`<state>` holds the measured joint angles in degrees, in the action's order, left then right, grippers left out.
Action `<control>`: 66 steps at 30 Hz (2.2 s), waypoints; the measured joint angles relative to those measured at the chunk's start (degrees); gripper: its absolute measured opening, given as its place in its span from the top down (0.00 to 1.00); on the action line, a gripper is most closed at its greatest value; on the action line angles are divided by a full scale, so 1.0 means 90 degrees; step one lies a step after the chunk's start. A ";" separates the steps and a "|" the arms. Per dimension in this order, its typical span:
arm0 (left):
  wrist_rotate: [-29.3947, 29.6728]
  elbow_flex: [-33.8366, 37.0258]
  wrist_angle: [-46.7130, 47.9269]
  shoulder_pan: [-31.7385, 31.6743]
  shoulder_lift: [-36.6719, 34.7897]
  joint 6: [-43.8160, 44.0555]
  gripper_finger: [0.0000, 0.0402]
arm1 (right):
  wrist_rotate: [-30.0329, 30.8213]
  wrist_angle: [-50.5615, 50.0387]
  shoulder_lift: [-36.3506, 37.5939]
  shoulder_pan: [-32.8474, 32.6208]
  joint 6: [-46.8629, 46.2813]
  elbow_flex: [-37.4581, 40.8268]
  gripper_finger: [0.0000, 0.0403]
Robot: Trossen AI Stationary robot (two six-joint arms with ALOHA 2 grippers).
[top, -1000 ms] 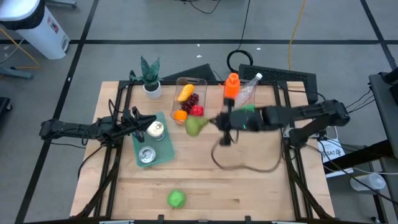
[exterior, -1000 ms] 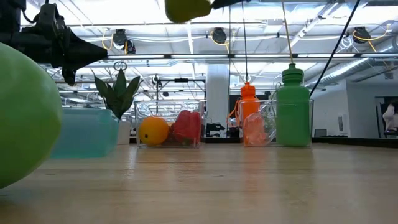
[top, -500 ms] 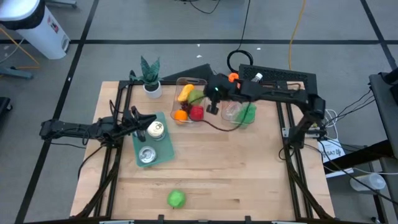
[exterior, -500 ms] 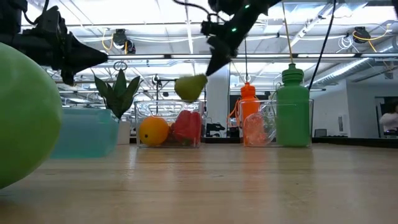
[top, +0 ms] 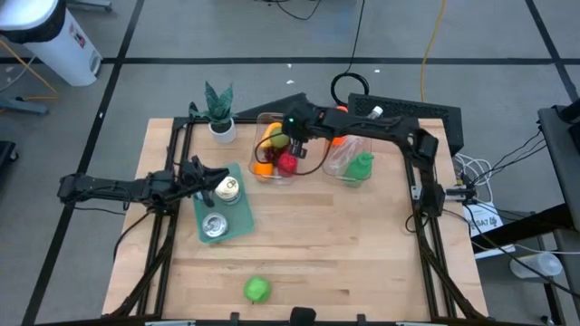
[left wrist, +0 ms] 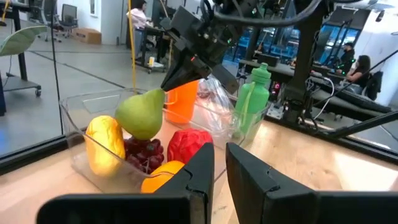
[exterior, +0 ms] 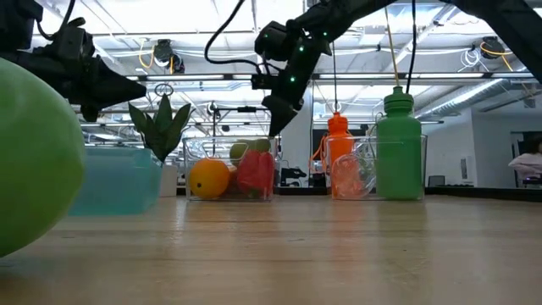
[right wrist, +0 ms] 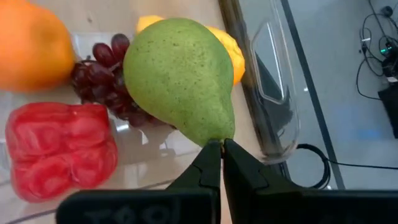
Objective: Pick & Place Food Item
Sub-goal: Put the pear into the left transparent bin, then put the green apple into the left transparent bin
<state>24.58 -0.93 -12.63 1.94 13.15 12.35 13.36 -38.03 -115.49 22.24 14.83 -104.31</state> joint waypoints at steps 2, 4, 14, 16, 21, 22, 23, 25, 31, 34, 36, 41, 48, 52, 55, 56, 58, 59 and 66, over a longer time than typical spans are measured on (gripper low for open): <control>0.0002 0.0000 0.0071 0.0001 -0.0002 0.0020 0.88 | 0.0015 0.0026 -0.0049 -0.0002 0.0002 -0.0017 1.00; 0.0002 0.0000 0.0129 0.0001 -0.0002 0.0045 0.88 | 0.0010 0.0013 -0.0059 0.0016 0.0003 -0.0017 1.00; 0.0001 0.0000 0.0106 0.0000 -0.0002 0.0191 0.88 | 0.0005 0.0150 -0.0058 0.0022 0.0085 -0.0017 0.79; 0.0002 0.0000 0.0103 0.0001 -0.0002 0.0215 0.88 | -0.0014 0.0156 -0.0058 0.0001 0.0095 -0.0017 0.71; -0.0061 0.0000 0.0099 0.0002 -0.0002 0.0219 0.88 | 0.0000 0.0230 0.0041 -0.0124 0.0093 -0.0011 0.53; -0.0061 0.0000 0.0099 0.0000 -0.0002 0.0222 0.88 | -0.0002 0.0191 0.0110 -0.0162 0.0108 -0.0010 0.51; -0.0063 0.0000 0.0099 0.0000 -0.0002 0.0224 0.88 | -0.0008 0.0165 0.0206 -0.0202 0.0131 -0.0010 0.49; -0.0064 0.0000 0.0101 0.0001 -0.0002 0.0233 0.88 | -0.0017 0.0136 0.0481 -0.0293 0.0164 -0.0010 0.45; -0.0066 0.0000 0.0098 0.0000 -0.0002 0.0232 0.88 | -0.0048 0.0123 0.1657 -0.0736 0.0108 -0.0010 0.43; -0.0292 0.0000 0.0177 0.0002 -0.0005 0.0432 0.88 | -0.0615 0.0152 0.2453 -0.1081 -0.0015 0.0109 0.47; -0.0556 0.0000 0.0327 0.0002 -0.0002 0.0598 0.88 | -0.0744 0.0218 0.3051 -0.1498 -0.0010 0.0412 0.51; -0.0806 0.0000 0.0450 0.0005 -0.0003 0.0438 0.88 | -0.1300 0.1396 0.4839 -0.2667 -0.0359 0.2115 0.71; -0.0801 0.0000 0.0377 0.0004 -0.0005 0.0383 0.88 | -0.1292 0.3607 0.7915 -0.3691 -0.1712 0.5299 0.98; -0.0994 0.0000 0.0311 0.0007 -0.0002 0.0358 0.88 | -0.0958 0.4025 0.9359 -0.4208 -0.1978 0.6862 0.97; -0.1086 0.0000 0.0028 0.0007 -0.0005 0.0362 0.88 | -0.0982 0.4551 1.0125 -0.4379 -0.1983 0.7819 0.99; -0.1117 0.0000 -0.0048 0.0007 -0.0005 0.0361 0.88 | -0.0958 0.4627 1.0348 -0.4395 -0.1981 0.8048 0.99; -0.1126 0.0000 -0.0196 0.0007 -0.0005 0.0362 0.88 | -0.0707 0.4413 1.0765 -0.4352 -0.1911 0.8354 0.99; -0.1120 0.0000 -0.0279 0.0007 -0.0003 0.0368 0.88 | -0.0545 0.4218 1.0973 -0.4295 -0.1882 0.8406 0.99; -0.1084 0.0000 -0.0482 0.0007 -0.0005 0.0477 0.88 | -0.0550 0.2956 1.2101 -0.3830 -0.2390 0.8446 1.00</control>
<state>14.83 -0.93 -16.97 2.00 13.10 16.64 8.41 -11.43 -6.57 -12.24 -6.68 -28.30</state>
